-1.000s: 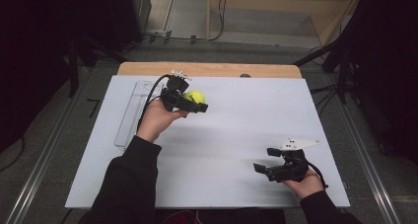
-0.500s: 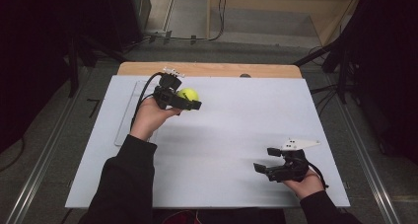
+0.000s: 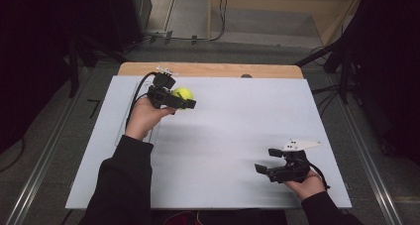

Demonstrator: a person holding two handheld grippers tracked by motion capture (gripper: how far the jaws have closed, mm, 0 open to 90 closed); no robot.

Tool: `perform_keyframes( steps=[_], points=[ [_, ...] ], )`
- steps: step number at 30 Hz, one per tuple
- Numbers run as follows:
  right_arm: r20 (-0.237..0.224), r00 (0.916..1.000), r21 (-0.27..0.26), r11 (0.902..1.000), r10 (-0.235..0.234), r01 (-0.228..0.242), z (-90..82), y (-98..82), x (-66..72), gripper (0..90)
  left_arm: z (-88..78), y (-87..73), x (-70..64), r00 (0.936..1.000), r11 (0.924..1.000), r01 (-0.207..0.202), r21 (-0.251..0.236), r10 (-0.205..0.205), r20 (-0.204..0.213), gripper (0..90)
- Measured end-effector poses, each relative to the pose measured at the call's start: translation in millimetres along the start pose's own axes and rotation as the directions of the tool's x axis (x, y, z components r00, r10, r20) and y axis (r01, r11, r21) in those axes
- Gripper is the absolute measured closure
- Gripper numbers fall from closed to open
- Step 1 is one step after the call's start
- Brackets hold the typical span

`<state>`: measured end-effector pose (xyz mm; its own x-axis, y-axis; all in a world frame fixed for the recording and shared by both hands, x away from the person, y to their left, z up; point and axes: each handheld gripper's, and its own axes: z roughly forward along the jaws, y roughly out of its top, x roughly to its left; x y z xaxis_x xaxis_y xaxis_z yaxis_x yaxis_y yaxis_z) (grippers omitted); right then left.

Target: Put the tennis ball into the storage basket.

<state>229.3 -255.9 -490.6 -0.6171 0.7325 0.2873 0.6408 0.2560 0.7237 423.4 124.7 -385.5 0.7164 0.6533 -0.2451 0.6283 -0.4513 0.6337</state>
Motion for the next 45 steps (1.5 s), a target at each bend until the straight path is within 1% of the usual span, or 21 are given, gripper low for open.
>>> perform_keyframes(
  steps=[6, 9, 12, 15, 24, 28, 31, 38, 44, 45],
  points=[
    [0.0, 1.0, 0.001, 1.0, -0.001, 0.001, 0.2, 0.0, 0.0, 12.5, -4.0, -1.7, 5.9, 0.9998, 0.9998, 0.018, -0.009, -0.018, -0.006, 25.9],
    [-0.001, 1.0, 0.001, 1.0, -0.002, 0.002, 0.2, 0.0, -0.1, 12.5, -6.4, -2.7, 8.9, 0.9996, 0.9997, 0.023, -0.01, -0.023, -0.017, 25.9],
    [-0.001, 1.0, 0.002, 1.0, -0.001, 0.001, 0.3, 0.0, 0.0, 12.5, -8.3, -3.5, 11.5, 0.9994, 0.9996, 0.026, -0.012, -0.026, -0.022, 25.9],
    [-0.001, 1.0, 0.002, 1.0, -0.001, 0.001, 0.3, 0.0, 0.0, 12.5, -9.7, -4.7, 14.4, 0.9991, 0.9997, 0.021, -0.013, -0.022, -0.035, 25.9],
    [-0.002, 1.0, -0.001, 1.0, 0.002, -0.002, 0.8, 0.1, 0.3, 12.5, -18.0, -8.9, 25.9, 0.9971, 0.9983, 0.053, -0.025, -0.054, -0.054, 25.9],
    [-0.001, 1.0, 0.0, 1.0, -0.001, 0.001, 0.7, 0.0, 0.1, 12.5, -21.3, -10.9, 30.3, 0.9952, 0.9975, 0.065, -0.028, -0.066, -0.072, 25.9],
    [-0.001, 1.0, 0.0, 1.0, 0.001, -0.001, 1.0, 0.1, 0.3, 12.5, -21.6, -12.9, 34.4, 0.9946, 0.997, 0.072, -0.028, -0.074, -0.072, 25.9],
    [-0.003, 1.0, 0.0, 1.0, 0.001, -0.001, 1.2, 0.1, 0.3, 12.5, -26.7, -16.6, 42.2, 0.9899, 0.9947, 0.097, -0.036, -0.1, -0.101, 25.8],
    [-0.004, 1.0, 0.001, 1.0, -0.003, 0.003, 1.8, 0.7, 0.2, 12.4, -33.0, -20.1, 47.6, 0.9874, 0.9927, 0.111, -0.047, -0.116, -0.108, 25.8],
    [-0.003, 1.0, 0.003, 1.0, -0.005, 0.005, 1.9, 0.8, 0.2, 12.5, -34.1, -20.9, 48.6, 0.9863, 0.9924, 0.113, -0.049, -0.118, -0.115, 25.8]
  ],
)
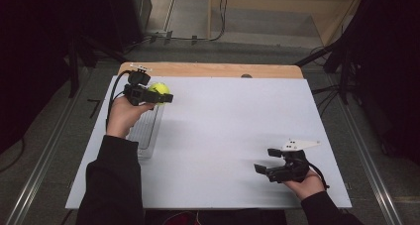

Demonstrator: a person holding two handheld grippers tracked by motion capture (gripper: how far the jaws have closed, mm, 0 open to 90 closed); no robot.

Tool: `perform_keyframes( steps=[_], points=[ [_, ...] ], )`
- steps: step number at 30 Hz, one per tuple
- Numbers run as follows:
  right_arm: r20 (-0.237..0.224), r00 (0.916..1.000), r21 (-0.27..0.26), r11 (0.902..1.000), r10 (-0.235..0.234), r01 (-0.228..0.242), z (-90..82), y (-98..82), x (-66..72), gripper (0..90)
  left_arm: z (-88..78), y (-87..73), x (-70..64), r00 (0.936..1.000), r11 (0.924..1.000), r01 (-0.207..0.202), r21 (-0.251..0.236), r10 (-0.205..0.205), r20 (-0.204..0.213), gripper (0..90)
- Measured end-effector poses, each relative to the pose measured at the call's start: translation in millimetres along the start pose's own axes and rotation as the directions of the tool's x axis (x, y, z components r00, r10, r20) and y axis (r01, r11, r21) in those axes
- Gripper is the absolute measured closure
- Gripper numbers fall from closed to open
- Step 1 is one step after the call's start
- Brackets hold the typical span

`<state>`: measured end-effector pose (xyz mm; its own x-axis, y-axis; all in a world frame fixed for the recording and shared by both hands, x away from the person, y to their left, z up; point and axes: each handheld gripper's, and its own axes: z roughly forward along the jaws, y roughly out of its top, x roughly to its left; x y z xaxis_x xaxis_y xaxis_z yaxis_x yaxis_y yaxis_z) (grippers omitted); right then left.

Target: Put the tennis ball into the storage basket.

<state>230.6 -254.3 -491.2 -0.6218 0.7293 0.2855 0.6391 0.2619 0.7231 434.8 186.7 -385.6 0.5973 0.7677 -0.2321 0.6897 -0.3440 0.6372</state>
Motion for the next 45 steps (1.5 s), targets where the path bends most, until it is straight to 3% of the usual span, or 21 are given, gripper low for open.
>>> perform_keyframes(
  steps=[14, 27, 45],
  points=[
    [-0.006, 0.9999, 0.001, 0.9999, -0.011, 0.011, 2.1, 2.0, 0.1, 12.5, -10.5, -7.2, 15.1, 0.9978, 0.9992, 0.038, -0.009, -0.038, -0.053, 25.8],
    [-0.01, 0.9999, 0.004, 0.9999, -0.009, 0.01, 3.6, 3.4, 0.8, 12.5, -20.3, -14.8, 31.3, 0.9926, 0.9952, 0.095, -0.026, -0.096, -0.075, 25.7],
    [-0.01, 0.9999, 0.001, 1.0, -0.008, 0.008, 3.3, 2.8, 0.4, 12.5, -7.4, -19.2, 40.2, 0.9878, 0.9931, 0.117, -0.005, -0.117, -0.102, 25.5]
  ],
)
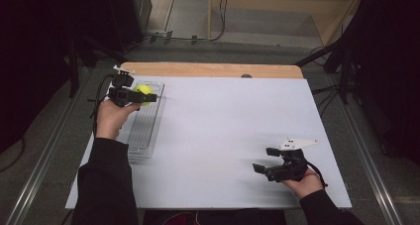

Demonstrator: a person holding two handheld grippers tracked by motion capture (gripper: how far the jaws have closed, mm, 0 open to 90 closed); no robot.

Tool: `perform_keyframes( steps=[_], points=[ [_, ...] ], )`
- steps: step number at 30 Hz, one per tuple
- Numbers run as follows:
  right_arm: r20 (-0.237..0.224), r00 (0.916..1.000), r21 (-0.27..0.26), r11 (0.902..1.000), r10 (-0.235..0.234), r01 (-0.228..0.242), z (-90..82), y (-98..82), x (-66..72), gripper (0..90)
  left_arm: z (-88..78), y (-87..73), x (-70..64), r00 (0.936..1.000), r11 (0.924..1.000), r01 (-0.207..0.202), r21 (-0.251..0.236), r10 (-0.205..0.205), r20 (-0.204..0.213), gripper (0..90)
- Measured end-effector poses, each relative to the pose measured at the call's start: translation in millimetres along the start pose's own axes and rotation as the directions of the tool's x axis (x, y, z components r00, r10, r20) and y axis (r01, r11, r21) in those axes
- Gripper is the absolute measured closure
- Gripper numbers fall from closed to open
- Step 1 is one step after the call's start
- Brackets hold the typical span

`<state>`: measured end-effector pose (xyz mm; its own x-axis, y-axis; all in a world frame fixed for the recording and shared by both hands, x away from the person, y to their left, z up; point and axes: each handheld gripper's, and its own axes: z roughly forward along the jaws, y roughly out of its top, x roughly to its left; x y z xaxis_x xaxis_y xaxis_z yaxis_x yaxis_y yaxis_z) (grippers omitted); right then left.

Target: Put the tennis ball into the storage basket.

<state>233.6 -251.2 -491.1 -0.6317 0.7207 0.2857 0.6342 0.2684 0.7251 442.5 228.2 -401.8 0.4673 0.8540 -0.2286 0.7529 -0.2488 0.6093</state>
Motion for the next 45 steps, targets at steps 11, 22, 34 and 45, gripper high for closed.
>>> perform_keyframes(
  steps=[11, 22, 34, 45],
  points=[
    [0.0, 1.0, 0.002, 1.0, -0.003, 0.003, -0.4, -0.5, -0.1, 12.5, 12.8, -4.2, 6.5, 0.9997, 0.9991, 0.018, 0.037, -0.017, -0.015, 25.4],
    [0.004, 1.0, -0.002, 1.0, -0.003, 0.003, -0.9, -0.4, -0.2, 12.5, 18.2, -6.2, 9.0, 0.999, 0.9978, 0.028, 0.059, -0.026, -0.036, 25.1],
    [0.001, 1.0, -0.003, 1.0, -0.004, 0.004, -0.6, -0.5, -0.3, 12.5, 7.9, -2.2, 6.6, 0.9976, 0.9991, 0.037, 0.019, -0.035, -0.059, 17.7],
    [-0.003, 1.0, -0.004, 1.0, -0.005, 0.005, -0.2, 0.0, -0.1, 12.5, -1.8, 5.7, -13.1, 0.9994, 0.9999, -0.002, -0.015, 0.003, 0.035, 18.0]
  ],
)
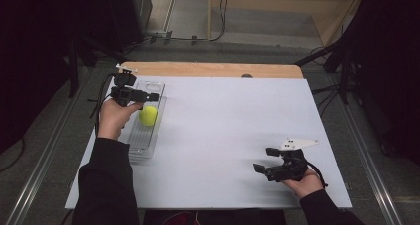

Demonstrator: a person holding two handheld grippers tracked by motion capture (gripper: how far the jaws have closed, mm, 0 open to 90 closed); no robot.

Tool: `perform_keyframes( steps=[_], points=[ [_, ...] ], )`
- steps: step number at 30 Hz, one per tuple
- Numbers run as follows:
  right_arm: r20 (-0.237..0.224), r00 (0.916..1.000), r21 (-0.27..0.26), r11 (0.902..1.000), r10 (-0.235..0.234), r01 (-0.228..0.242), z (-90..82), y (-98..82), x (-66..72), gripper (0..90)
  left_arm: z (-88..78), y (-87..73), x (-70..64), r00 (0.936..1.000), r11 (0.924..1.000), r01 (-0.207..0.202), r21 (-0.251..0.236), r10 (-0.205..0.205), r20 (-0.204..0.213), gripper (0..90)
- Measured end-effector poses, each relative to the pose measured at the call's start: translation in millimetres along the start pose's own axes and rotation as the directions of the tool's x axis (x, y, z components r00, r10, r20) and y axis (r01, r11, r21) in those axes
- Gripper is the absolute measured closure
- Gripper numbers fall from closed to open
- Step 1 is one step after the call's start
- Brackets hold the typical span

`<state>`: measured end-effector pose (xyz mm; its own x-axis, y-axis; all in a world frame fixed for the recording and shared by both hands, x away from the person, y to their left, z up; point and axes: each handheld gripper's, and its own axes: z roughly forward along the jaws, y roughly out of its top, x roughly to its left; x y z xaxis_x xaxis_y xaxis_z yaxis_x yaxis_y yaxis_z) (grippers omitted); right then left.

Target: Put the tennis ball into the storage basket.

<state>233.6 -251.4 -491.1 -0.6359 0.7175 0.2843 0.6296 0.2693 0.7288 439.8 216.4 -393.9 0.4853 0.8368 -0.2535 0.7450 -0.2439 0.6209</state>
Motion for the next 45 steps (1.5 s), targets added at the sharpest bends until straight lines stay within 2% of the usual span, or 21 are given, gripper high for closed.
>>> perform_keyframes(
  steps=[5, 9, 12, 14, 19, 24, 29, 35, 36, 39, 45],
  points=[
    [0.002, 1.0, 0.0, 1.0, -0.001, 0.001, -1.0, -0.3, -0.4, 12.5, 2.0, 1.5, -8.4, 0.9985, 0.9999, -0.014, -0.002, 0.014, 0.053, 18.1],
    [-0.001, 1.0, 0.003, 1.0, 0.0, 0.0, -0.1, 0.0, 0.4, 12.5, 4.8, 2.3, -15.1, 0.9971, 0.9993, -0.036, 0.01, 0.035, 0.067, 18.1],
    [-0.001, 1.0, 0.004, 1.0, -0.001, 0.001, -0.3, -0.4, 0.2, 12.5, 6.7, 3.8, -20.6, 0.9948, 0.9991, -0.041, 0.006, 0.041, 0.093, 18.1],
    [0.002, 1.0, 0.003, 1.0, 0.001, -0.001, -1.0, -0.8, -0.1, 12.5, 8.7, 4.8, -25.7, 0.9924, 0.9982, -0.059, 0.009, 0.058, 0.108, 18.1],
    [0.002, 1.0, 0.001, 1.0, 0.004, -0.004, -2.1, -1.8, 0.4, 12.5, 11.9, 6.8, -37.0, 0.9895, 0.9956, -0.091, 0.022, 0.088, 0.115, 18.1],
    [0.004, 1.0, 0.003, 1.0, 0.005, -0.005, -2.6, -2.3, 0.2, 12.5, 15.2, 8.0, -45.6, 0.9812, 0.9941, -0.106, 0.023, 0.101, 0.164, 18.2],
    [0.004, 1.0, 0.003, 1.0, 0.004, -0.004, -3.0, -2.5, 0.1, 12.5, 23.8, 7.2, -55.4, 0.9766, 0.9908, -0.128, 0.042, 0.119, 0.179, 18.2],
    [0.003, 1.0, 0.002, 1.0, 0.006, -0.006, -3.2, -2.5, 0.3, 12.5, 33.0, 4.5, -68.5, 0.9683, 0.9871, -0.151, 0.052, 0.137, 0.209, 18.2],
    [0.003, 1.0, 0.002, 1.0, 0.006, -0.006, -3.2, -2.4, 0.3, 12.5, 34.1, 3.7, -70.9, 0.9658, 0.9844, -0.164, 0.063, 0.148, 0.213, 18.1],
    [0.0, 1.0, 0.001, 1.0, 0.003, -0.003, -2.9, -2.3, 0.5, 12.5, 34.8, 2.5, -77.6, 0.9633, 0.9803, -0.186, 0.066, 0.169, 0.209, 18.2],
    [0.002, 1.0, 0.001, 1.0, 0.006, -0.006, -3.4, -2.5, 0.4, 12.4, 32.3, 1.1, -84.1, 0.9576, 0.9783, -0.2, 0.055, 0.183, 0.222, 18.2]
  ],
)
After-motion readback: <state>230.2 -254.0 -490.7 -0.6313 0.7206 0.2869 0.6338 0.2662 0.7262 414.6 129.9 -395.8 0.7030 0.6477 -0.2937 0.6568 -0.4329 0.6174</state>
